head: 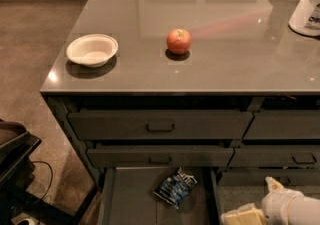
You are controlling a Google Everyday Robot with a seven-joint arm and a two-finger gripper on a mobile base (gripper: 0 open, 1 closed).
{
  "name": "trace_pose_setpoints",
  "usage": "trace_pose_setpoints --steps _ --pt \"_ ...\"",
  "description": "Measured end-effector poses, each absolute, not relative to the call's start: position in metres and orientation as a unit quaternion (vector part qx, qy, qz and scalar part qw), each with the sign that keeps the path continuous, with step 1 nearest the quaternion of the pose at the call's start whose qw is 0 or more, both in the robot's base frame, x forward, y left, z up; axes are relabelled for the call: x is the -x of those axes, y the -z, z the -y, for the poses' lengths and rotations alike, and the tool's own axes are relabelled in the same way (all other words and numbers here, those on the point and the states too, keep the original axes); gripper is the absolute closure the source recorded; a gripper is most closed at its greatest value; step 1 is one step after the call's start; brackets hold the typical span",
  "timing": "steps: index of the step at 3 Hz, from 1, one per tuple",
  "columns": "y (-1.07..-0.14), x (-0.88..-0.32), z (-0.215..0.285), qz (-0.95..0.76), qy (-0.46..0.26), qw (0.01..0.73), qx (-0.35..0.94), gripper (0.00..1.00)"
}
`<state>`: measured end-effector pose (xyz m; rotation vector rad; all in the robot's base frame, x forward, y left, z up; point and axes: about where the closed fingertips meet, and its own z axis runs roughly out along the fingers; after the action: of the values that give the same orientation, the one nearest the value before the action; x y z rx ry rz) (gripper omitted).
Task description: Pick blue chip bag from bottom drawer and place on counter
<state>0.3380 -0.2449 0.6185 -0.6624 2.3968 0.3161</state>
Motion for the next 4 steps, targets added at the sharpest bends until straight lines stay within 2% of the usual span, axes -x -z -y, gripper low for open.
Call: trace_pose_setpoints --steps 2,3,4 --pt "-0.535 -0.352 0.229 -0.904 -0.139 0.36 0.186 0.0" --pt "-0.452 -0.377 0.209 -0.905 -0.16 0.367 0.141 0.0" --pt "-0.449 -0.377 0.207 -0.906 -0.164 0.365 0.14 0.0"
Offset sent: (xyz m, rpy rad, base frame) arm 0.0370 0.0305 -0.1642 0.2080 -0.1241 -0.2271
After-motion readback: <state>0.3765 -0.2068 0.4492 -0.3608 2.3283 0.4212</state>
